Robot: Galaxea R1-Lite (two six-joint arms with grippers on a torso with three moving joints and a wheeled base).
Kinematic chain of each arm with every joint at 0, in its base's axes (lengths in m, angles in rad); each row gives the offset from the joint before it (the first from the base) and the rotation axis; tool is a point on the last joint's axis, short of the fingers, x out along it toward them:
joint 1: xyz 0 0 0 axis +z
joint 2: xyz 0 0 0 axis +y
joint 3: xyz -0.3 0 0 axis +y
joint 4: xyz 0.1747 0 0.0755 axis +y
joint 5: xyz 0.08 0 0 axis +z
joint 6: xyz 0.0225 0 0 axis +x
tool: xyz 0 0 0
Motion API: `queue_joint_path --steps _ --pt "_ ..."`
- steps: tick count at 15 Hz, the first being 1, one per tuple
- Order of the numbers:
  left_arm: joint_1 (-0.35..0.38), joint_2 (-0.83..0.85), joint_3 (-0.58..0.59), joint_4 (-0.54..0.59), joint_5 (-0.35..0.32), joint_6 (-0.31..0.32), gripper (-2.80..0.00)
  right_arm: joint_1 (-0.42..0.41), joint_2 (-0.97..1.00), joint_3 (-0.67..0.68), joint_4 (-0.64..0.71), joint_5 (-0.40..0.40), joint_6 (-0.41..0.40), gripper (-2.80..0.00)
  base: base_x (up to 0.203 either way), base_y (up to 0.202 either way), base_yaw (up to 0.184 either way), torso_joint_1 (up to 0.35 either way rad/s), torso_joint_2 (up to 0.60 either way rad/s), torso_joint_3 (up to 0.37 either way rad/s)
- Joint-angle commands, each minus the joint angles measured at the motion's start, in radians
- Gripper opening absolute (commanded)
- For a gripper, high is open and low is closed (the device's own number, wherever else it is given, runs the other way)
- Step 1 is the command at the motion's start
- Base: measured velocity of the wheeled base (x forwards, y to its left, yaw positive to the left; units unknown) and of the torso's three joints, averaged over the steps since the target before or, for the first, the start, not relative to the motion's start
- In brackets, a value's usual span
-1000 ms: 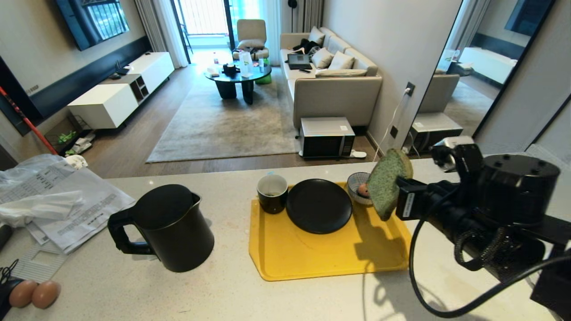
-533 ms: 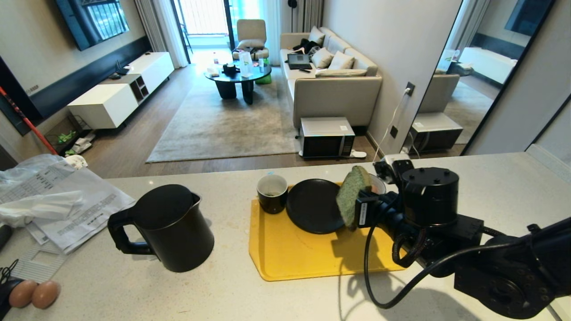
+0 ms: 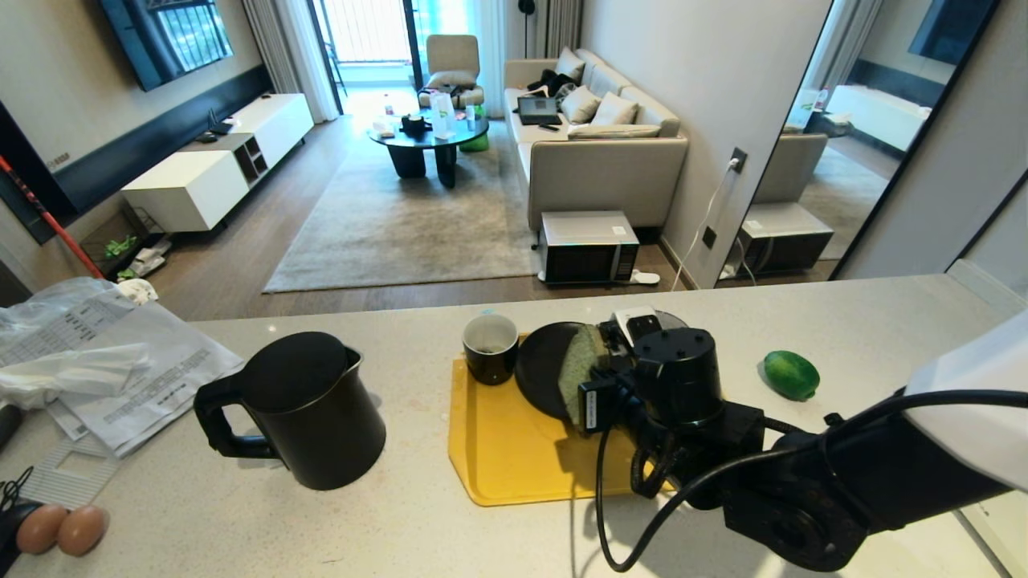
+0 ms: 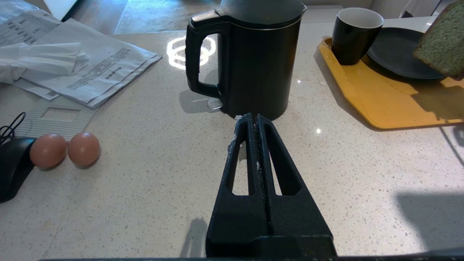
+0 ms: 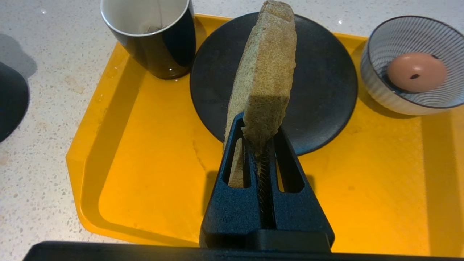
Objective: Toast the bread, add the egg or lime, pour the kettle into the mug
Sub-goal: Put the baked bread on a plate
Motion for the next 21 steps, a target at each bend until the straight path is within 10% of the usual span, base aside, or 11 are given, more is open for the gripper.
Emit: queue_joint_path --steps 1,21 --pt "0.000 0.001 0.000 0.000 0.001 0.000 -2.80 0.006 0.052 -0.029 -0.005 -0.002 0.001 -2.80 0.000 0.000 0.000 0.000 0.00 0.000" --pt "0.000 0.001 0.000 0.000 0.001 0.000 -2.80 -0.026 0.147 -0.197 0.061 -0.002 0.001 -2.80 0.000 0.000 0.000 0.000 0.00 0.000"
